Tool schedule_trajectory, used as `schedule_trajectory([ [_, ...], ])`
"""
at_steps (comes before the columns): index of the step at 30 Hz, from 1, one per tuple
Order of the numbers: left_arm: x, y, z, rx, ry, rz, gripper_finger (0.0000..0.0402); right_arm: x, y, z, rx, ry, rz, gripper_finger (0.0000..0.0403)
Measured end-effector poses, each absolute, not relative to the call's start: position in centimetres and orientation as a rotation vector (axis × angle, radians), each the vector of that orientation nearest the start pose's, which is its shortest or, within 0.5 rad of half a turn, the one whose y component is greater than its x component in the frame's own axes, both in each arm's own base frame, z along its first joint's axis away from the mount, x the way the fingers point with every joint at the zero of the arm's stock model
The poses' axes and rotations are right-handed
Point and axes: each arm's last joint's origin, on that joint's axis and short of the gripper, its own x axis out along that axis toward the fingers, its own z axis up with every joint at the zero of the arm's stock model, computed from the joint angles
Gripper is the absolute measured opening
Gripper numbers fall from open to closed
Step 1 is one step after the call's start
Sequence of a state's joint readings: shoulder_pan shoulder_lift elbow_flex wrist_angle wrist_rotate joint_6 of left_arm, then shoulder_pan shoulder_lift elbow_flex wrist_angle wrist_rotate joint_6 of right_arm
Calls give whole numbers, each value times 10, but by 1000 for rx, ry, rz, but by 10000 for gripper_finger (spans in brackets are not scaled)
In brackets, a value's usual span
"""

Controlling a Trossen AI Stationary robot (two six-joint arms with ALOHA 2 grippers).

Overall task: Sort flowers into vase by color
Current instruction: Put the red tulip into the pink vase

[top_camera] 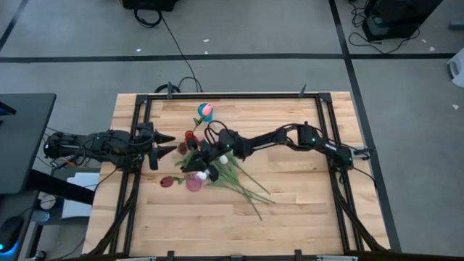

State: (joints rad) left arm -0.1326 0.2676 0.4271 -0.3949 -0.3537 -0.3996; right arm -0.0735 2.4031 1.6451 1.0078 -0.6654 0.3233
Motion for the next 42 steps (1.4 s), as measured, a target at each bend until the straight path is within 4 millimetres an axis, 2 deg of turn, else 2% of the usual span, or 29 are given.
schedule_trajectory([
  [7, 89, -2, 245, -352, 228, 275, 203, 520, -34, 178, 263, -28, 670, 133],
  [12, 89, -2, 245, -354, 221, 273, 203, 514, -32, 190, 163, 145, 621, 164],
  [20, 89, -2, 245, -355, 221, 274, 203, 486, -25, 229, 13, 387, 535, 175],
  [27, 89, -2, 245, -355, 222, 274, 204, 456, -6, 235, -42, 709, 437, 172],
  [29, 89, -2, 245, -355, 223, 274, 203, 446, -3, 231, -52, 803, 385, 172],
  [32, 89, -2, 245, -355, 223, 274, 203, 431, -1, 214, -36, 918, 268, 172],
  [38, 89, -2, 245, -355, 223, 275, 203, 401, -5, 183, -24, 1094, -78, 172],
  [42, 89, -1, 245, -355, 218, 291, 203, 389, -6, 166, 56, 1169, -172, 172],
])
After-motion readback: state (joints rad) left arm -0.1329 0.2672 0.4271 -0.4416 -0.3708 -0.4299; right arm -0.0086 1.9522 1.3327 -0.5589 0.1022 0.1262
